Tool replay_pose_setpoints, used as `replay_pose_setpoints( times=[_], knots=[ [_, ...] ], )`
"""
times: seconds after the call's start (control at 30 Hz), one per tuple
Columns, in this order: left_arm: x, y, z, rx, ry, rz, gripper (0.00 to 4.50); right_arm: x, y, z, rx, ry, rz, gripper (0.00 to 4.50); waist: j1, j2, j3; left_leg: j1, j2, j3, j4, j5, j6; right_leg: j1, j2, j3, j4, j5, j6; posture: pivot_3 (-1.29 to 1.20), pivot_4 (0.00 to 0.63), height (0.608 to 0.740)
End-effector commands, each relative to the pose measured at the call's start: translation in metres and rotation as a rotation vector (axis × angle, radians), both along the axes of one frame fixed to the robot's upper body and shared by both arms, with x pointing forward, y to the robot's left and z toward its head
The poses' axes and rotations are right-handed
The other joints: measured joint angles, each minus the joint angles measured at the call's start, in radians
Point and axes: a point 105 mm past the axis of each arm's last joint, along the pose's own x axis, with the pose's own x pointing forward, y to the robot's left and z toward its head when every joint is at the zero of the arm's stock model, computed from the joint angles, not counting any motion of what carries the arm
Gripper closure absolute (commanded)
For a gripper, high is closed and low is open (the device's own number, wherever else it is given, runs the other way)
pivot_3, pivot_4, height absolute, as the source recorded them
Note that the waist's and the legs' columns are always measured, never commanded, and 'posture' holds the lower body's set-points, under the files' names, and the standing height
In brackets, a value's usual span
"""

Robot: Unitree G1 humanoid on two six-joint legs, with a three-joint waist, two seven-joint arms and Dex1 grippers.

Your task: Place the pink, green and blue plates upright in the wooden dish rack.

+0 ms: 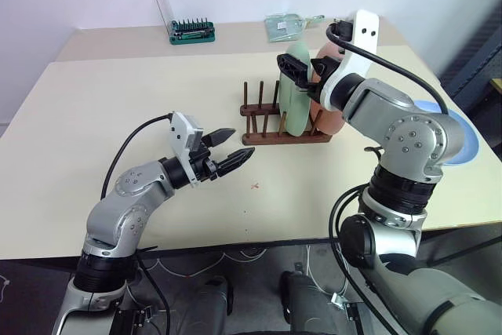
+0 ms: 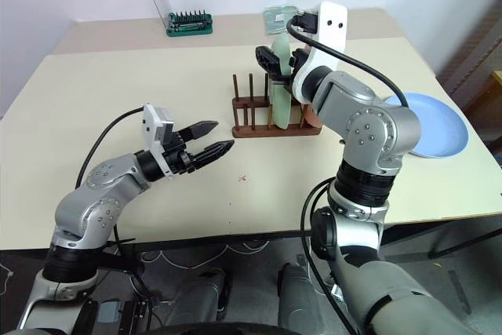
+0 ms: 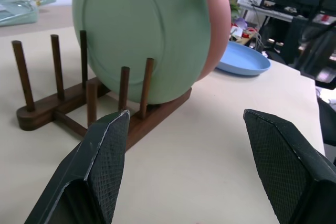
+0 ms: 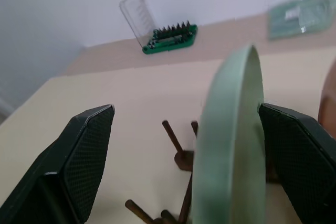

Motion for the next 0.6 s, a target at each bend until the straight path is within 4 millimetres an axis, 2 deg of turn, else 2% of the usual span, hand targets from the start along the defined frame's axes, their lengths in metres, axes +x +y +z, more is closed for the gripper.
replay_pose_setpoints(
  times=[0.03,0.13,0.17,0.2,0.27,0.33,0.43,0.5,0.6],
  knots=[
    [-0.002,-0.002,0.008,-0.001,-0.039,-0.008,0.92,-0.018,-0.001,0.045,-0.094,-0.213,0.041,0.05,0.001,0.000,0.000,0.000,0.000,0.000,0.000,0.000,0.000,0.000,0.000,0.000,0.000,0.000,0.000,0.00,0.150,0.740],
    [-0.002,-0.002,0.008,-0.001,-0.039,-0.009,0.92,-0.024,-0.004,0.053,-0.169,-0.279,0.064,0.05,0.002,0.000,0.000,0.000,0.000,0.000,0.000,0.000,0.000,0.000,0.000,0.000,-0.001,0.000,0.000,0.00,0.150,0.740],
    [-0.002,-0.003,0.008,0.000,-0.038,-0.011,0.92,-0.031,-0.012,0.062,-0.223,-0.344,0.066,0.05,0.002,0.000,0.000,0.000,0.000,0.000,0.000,0.000,0.001,0.000,0.000,0.000,-0.001,0.000,0.000,0.00,0.150,0.740],
    [-0.002,-0.003,0.007,0.002,-0.038,-0.014,0.92,-0.038,-0.028,0.071,-0.287,-0.409,0.052,0.05,0.004,0.000,0.000,0.000,0.000,0.000,0.000,0.000,0.001,0.001,0.000,0.000,-0.001,0.000,0.000,0.00,0.150,0.740],
    [-0.003,-0.003,0.006,0.010,-0.035,-0.020,0.92,-0.048,-0.066,0.075,-0.351,-0.425,0.053,0.05,0.015,0.000,0.001,-0.001,0.000,0.000,0.001,-0.001,0.001,0.002,0.000,-0.001,-0.003,-0.001,0.001,0.00,0.150,0.740],
    [-0.004,-0.004,0.004,0.019,-0.031,-0.029,0.92,-0.048,-0.110,0.056,-0.489,-0.343,-0.025,0.05,0.026,-0.001,0.001,-0.001,-0.001,-0.001,0.002,-0.002,0.004,0.005,-0.001,-0.002,-0.006,-0.002,0.003,0.00,0.150,0.740],
    [-0.004,-0.007,0.002,0.032,-0.026,-0.048,0.92,-0.051,-0.159,0.009,-0.672,-0.148,-0.082,0.05,0.026,-0.001,0.001,-0.001,-0.001,0.001,0.002,-0.004,0.006,0.009,-0.001,-0.002,-0.013,-0.002,0.003,0.00,0.150,0.740],
    [-0.003,-0.008,0.002,0.034,-0.027,-0.059,0.92,-0.054,-0.173,-0.023,-0.761,-0.044,-0.074,0.05,0.018,0.000,0.000,0.000,0.000,0.004,0.002,-0.004,0.007,0.009,-0.001,0.000,-0.015,-0.001,0.002,0.00,0.150,0.740],
    [-0.001,-0.010,0.002,0.036,-0.029,-0.066,0.92,-0.054,-0.181,-0.044,-0.827,0.013,-0.073,0.05,0.000,0.005,0.000,0.001,0.001,0.006,0.003,-0.004,0.007,0.009,-0.001,0.001,-0.014,-0.001,0.001,0.00,0.150,0.740]
  ],
)
